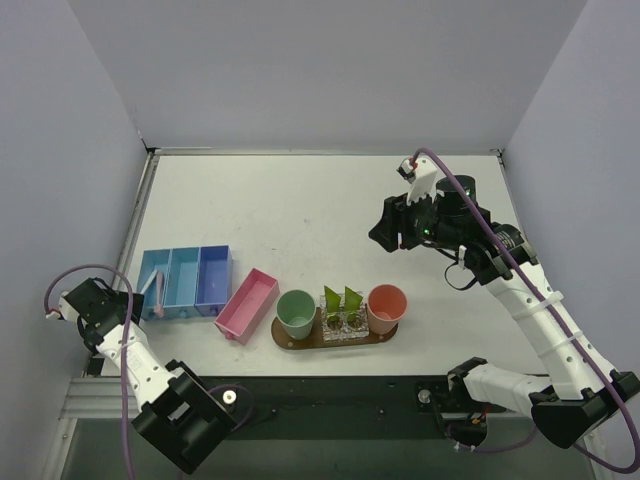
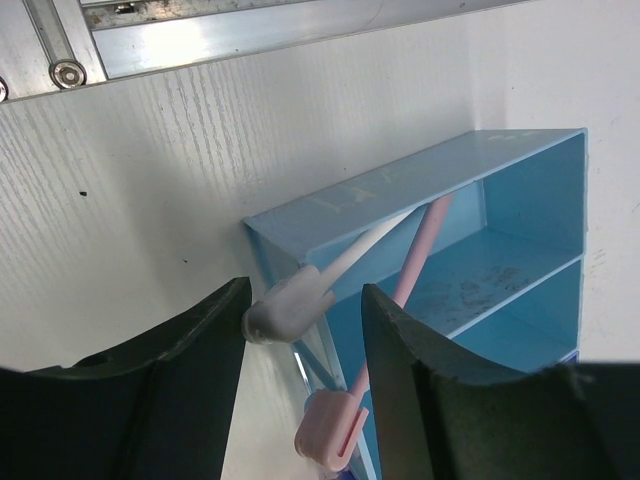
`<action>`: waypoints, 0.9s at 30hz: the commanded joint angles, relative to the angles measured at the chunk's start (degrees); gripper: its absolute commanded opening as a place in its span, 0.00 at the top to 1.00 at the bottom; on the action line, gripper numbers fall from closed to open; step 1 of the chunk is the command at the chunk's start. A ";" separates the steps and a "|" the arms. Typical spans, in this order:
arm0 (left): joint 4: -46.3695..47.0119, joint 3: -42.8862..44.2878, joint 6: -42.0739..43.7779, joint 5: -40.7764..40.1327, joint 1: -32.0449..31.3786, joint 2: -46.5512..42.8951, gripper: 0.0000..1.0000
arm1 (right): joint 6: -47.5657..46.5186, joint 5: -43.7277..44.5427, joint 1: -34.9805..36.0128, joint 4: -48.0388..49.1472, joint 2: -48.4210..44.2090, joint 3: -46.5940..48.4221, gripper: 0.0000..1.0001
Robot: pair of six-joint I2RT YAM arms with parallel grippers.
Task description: Prepare toiletry sets of a toothbrush and toothpaste on the tray
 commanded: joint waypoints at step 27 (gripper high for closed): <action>-4.35 12.33 8.89 -7.48 -5.38 -1.41 1.00 | -0.39 -1.37 0.73 0.51 -0.88 -0.24 0.53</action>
